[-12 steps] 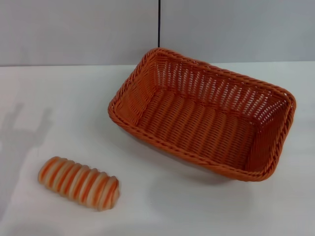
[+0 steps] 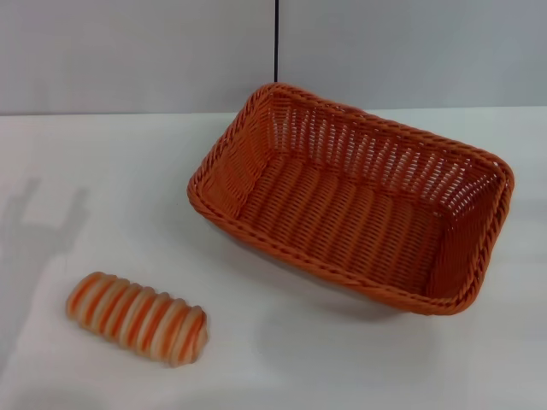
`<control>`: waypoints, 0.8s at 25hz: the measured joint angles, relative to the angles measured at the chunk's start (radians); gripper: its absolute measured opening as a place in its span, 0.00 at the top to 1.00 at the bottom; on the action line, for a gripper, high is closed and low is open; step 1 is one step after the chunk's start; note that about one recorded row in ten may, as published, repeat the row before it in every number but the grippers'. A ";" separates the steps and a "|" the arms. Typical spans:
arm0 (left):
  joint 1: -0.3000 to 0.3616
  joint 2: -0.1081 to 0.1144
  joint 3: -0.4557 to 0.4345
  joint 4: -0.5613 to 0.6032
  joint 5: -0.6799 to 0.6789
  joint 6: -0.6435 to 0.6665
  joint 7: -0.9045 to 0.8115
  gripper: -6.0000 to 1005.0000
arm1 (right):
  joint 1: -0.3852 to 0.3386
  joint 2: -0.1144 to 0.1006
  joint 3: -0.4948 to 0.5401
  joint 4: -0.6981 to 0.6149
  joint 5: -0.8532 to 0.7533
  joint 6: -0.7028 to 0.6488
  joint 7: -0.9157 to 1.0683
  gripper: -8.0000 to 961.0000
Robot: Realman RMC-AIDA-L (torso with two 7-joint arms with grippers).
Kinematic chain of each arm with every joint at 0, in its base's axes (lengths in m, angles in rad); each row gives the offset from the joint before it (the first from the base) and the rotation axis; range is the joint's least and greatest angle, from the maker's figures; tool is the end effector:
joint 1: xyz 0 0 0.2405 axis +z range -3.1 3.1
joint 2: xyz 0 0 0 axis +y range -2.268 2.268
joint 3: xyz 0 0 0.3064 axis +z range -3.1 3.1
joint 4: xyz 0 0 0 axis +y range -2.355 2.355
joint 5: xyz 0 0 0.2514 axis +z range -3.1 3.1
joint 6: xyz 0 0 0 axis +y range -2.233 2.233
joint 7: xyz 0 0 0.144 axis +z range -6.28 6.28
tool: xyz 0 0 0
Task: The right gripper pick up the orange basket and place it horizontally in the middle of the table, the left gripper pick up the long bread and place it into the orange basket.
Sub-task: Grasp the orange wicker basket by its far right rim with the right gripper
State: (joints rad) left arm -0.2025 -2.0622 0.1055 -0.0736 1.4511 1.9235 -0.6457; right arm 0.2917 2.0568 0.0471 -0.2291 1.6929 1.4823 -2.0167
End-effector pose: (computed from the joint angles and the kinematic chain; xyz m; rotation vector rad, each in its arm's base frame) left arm -0.4065 0.2198 -0.0109 -1.4349 -0.5152 -1.3731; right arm 0.4715 0.2863 0.0530 -1.2697 0.9124 1.2545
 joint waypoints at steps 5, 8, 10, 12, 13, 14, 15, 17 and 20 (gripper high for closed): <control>0.000 0.001 0.001 0.005 0.001 0.000 -0.001 0.18 | 0.001 -0.008 -0.043 -0.002 -0.001 0.030 0.001 0.43; 0.000 0.001 0.002 0.005 0.001 -0.001 -0.002 0.18 | 0.002 -0.014 -0.069 -0.004 -0.001 0.043 0.001 0.43; 0.000 0.001 0.002 0.005 0.001 -0.003 -0.002 0.18 | 0.005 -0.023 -0.115 -0.025 -0.001 0.071 0.009 0.43; 0.000 0.001 0.002 0.005 0.002 -0.003 -0.002 0.19 | 0.007 -0.025 -0.138 -0.046 -0.001 0.085 0.020 0.43; 0.000 0.001 0.002 0.005 0.002 -0.003 -0.002 0.19 | 0.008 -0.026 -0.166 -0.075 -0.001 0.098 0.041 0.43; 0.000 0.001 0.002 0.005 0.002 -0.003 -0.002 0.19 | 0.010 -0.028 -0.196 -0.109 -0.001 0.112 0.069 0.43; 0.000 0.001 0.002 0.005 0.002 -0.004 -0.002 0.19 | 0.013 -0.034 -0.266 -0.190 -0.001 0.136 0.132 0.43; 0.000 0.000 0.002 0.005 0.002 -0.007 -0.002 0.19 | 0.016 -0.040 -0.305 -0.233 -0.001 0.148 0.173 0.43; 0.000 -0.001 0.004 0.005 0.002 -0.009 -0.002 0.19 | 0.025 -0.073 -0.421 -0.346 -0.001 0.175 0.304 0.43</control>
State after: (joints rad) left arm -0.2025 -2.0628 0.1091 -0.0689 1.4527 1.9147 -0.6474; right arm 0.3170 1.9841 -0.3738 -0.5754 1.6915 1.6576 -1.7124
